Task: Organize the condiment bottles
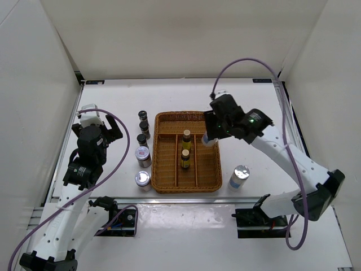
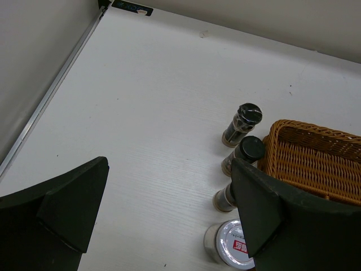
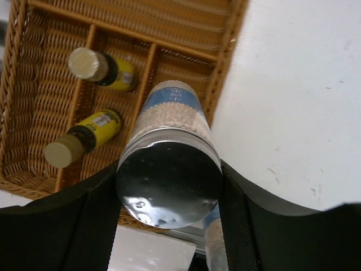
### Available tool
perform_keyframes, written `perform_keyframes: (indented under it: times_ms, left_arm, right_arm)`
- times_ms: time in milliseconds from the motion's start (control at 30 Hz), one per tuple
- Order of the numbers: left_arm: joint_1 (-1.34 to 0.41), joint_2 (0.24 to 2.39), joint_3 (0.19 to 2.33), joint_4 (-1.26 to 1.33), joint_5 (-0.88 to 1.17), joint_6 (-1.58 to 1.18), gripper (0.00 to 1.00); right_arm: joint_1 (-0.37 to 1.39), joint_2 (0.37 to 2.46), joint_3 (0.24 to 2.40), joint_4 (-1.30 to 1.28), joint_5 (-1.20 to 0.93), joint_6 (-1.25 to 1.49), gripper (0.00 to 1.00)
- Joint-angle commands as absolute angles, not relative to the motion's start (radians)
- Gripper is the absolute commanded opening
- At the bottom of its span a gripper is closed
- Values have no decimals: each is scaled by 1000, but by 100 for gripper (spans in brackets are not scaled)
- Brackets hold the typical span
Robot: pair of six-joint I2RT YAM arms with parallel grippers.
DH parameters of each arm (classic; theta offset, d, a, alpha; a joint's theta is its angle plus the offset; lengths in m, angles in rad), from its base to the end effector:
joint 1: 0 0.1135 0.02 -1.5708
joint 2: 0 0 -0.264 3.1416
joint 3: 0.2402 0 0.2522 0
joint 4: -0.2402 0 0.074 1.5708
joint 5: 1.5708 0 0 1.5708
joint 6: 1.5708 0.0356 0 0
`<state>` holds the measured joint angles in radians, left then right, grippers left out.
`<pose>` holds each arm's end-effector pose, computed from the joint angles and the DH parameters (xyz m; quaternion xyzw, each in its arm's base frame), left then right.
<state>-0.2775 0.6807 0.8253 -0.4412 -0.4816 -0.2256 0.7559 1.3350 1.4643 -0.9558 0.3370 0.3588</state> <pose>0.1483 -0.0251 0.3435 -0.1216 0.7841 0.0419 0.6072 0.2019 0.1742 0.3821 -0.1214 0.9123 0.0570 0.3869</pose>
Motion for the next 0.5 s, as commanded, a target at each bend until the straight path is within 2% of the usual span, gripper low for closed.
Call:
perform_keyframes:
  times_ms: [0, 333, 433, 467]
  left_arm:
    - [-281, 678, 821, -437, -468, -221, 100]
    - [-281, 678, 821, -437, -468, -221, 100]
    - [-281, 678, 821, -437, -468, -221, 100]
    - [-281, 678, 821, -437, -468, -221, 100]
  right_arm:
    - [810, 1400, 1497, -882, 348, 359, 46]
    - [810, 1522, 1382, -773, 348, 359, 46]
    - [810, 1522, 1365, -750, 348, 368, 51]
    - [810, 1522, 1353, -750, 348, 368, 58]
